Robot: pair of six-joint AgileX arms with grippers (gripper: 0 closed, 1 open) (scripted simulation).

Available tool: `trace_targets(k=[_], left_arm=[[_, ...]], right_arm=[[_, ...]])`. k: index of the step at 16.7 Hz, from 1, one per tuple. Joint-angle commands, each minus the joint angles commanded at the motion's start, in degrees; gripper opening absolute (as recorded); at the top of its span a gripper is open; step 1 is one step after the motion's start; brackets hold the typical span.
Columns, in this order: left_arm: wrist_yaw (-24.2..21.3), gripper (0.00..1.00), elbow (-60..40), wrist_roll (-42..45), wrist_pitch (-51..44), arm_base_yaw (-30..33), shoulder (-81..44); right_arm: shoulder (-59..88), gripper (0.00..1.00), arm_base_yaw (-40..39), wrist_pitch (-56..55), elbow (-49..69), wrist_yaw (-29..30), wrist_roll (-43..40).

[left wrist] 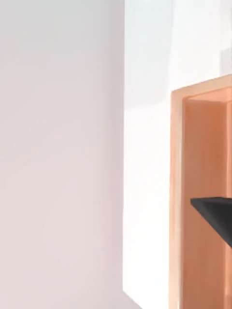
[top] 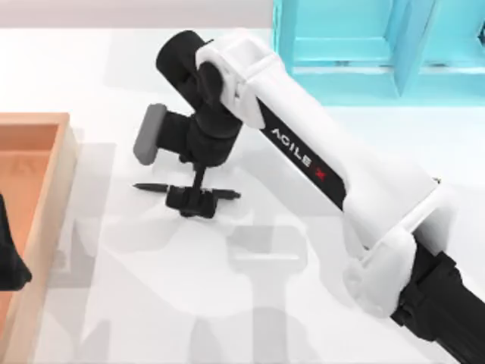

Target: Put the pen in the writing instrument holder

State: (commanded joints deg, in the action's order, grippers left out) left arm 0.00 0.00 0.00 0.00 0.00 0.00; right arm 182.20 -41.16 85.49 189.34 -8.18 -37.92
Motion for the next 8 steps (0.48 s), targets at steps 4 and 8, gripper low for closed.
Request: trace_targets(k=[4,8], left_arm=[[0.0,1.0,0.0,0.0,0.0,0.0,0.0],[0.0,1.0,0.0,0.0,0.0,0.0,0.0]], right_arm=[[0.0,0.25,0.0,0.0,0.0,0.0,0.0],[0.0,0.0,0.0,0.0,0.0,0.0,0.0]])
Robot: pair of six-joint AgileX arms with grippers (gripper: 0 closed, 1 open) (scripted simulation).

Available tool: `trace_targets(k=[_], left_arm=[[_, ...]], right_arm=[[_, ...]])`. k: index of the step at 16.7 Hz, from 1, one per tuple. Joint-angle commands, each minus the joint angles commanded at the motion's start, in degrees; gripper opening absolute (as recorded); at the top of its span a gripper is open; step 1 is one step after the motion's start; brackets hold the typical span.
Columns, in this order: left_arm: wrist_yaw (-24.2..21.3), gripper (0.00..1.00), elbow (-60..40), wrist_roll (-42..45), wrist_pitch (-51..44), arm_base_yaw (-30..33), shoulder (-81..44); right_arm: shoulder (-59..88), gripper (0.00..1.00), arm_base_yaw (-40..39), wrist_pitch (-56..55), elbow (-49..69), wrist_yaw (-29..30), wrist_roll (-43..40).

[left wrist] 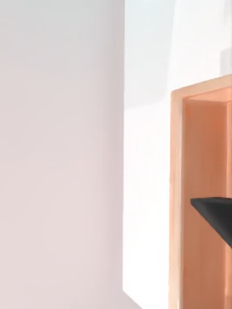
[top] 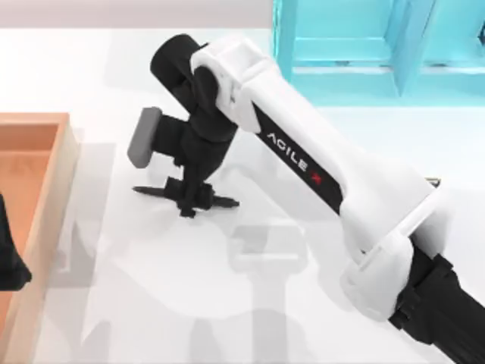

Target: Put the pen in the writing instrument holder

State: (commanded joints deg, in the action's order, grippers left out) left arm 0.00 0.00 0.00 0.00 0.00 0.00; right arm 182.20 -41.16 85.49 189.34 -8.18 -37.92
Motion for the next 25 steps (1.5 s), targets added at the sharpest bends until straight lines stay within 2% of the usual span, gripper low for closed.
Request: trace_targets(k=[7,12,16,25], left_arm=[[0.0,1.0,0.0,0.0,0.0,0.0,0.0],[0.0,1.0,0.0,0.0,0.0,0.0,0.0],[0.0,1.0,0.0,0.0,0.0,0.0,0.0],[0.0,1.0,0.0,0.0,0.0,0.0,0.0]], right_arm=[[0.0,0.0,0.0,0.0,0.0,0.0,0.0],[-6.5,0.0,-1.1,-0.6,-4.0,-1.3,1.8],[-17.2,0.0,-3.6,-4.2,-17.0,-0.9,4.2],[-48.9,0.0,-11.0,-14.1,-61.3,0.7,11.9]])
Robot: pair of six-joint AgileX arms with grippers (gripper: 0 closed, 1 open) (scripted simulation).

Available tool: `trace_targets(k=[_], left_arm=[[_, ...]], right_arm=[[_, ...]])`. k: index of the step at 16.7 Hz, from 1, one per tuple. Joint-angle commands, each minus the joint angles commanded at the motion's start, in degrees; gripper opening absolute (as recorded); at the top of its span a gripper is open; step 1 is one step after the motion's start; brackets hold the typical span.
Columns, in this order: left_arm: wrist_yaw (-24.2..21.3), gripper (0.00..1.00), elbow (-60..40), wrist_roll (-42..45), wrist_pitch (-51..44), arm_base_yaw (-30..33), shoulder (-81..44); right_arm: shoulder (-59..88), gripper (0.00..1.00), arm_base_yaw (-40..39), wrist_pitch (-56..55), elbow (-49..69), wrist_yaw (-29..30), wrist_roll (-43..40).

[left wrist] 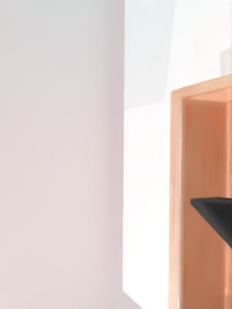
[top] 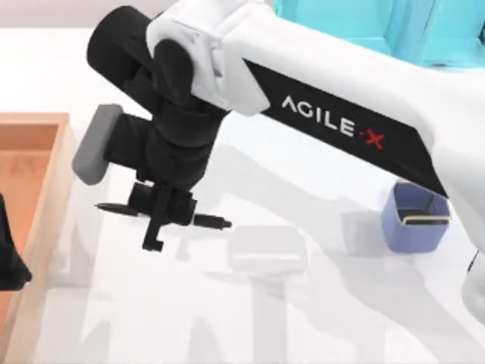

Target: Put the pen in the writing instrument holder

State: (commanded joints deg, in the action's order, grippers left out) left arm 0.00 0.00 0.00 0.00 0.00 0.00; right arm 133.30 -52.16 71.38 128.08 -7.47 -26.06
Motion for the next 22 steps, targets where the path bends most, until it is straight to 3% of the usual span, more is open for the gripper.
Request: trace_targets(k=[5,13,17,22], left_arm=[[0.0,1.0,0.0,0.0,0.0,0.0,0.0],[0.0,1.0,0.0,0.0,0.0,0.0,0.0],[0.0,1.0,0.0,0.0,0.0,0.0,0.0],[0.0,1.0,0.0,0.0,0.0,0.0,0.0]], right_arm=[[-9.8,0.0,-2.5,-3.3,-10.9,0.5,2.3],[-10.7,0.0,-1.2,-4.4,-11.7,-1.3,0.9],[-14.2,0.0,5.4,-9.9,-16.2,-10.9,-6.7],[-18.6,0.0,19.5,-17.9,-27.9,-29.6,-20.8]])
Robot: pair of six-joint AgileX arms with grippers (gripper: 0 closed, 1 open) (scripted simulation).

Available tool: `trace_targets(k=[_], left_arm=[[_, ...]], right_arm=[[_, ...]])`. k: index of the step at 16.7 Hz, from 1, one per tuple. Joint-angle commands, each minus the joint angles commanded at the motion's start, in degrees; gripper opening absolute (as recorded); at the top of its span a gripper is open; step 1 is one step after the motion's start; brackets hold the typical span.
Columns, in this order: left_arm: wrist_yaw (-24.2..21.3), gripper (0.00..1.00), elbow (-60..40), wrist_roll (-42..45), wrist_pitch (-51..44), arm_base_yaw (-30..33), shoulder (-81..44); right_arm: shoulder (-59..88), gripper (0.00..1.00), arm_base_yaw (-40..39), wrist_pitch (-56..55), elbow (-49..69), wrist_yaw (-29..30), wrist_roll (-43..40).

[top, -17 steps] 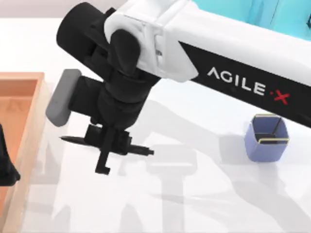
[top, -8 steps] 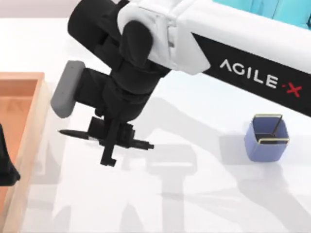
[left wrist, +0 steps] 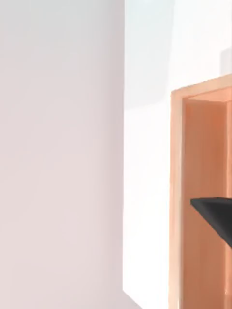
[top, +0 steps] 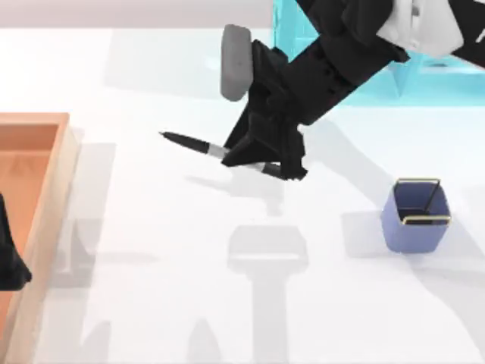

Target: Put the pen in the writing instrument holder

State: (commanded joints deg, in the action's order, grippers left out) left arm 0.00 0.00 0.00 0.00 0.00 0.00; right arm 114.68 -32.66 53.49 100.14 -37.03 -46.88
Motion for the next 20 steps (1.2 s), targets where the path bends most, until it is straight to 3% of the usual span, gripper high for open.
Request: trace_targets(k=[13,17,20], left_arm=[[0.0,1.0,0.0,0.0,0.0,0.0,0.0],[0.0,1.0,0.0,0.0,0.0,0.0,0.0],[0.0,1.0,0.0,0.0,0.0,0.0,0.0]], right_arm=[[-4.7,0.0,37.1,-9.7,-34.4,-57.4,-36.5],[-6.1,0.0,43.0,-11.0,-38.5,-68.3,-42.6],[-6.6,0.0,44.1,-11.4,-39.2,-70.4,-43.8]])
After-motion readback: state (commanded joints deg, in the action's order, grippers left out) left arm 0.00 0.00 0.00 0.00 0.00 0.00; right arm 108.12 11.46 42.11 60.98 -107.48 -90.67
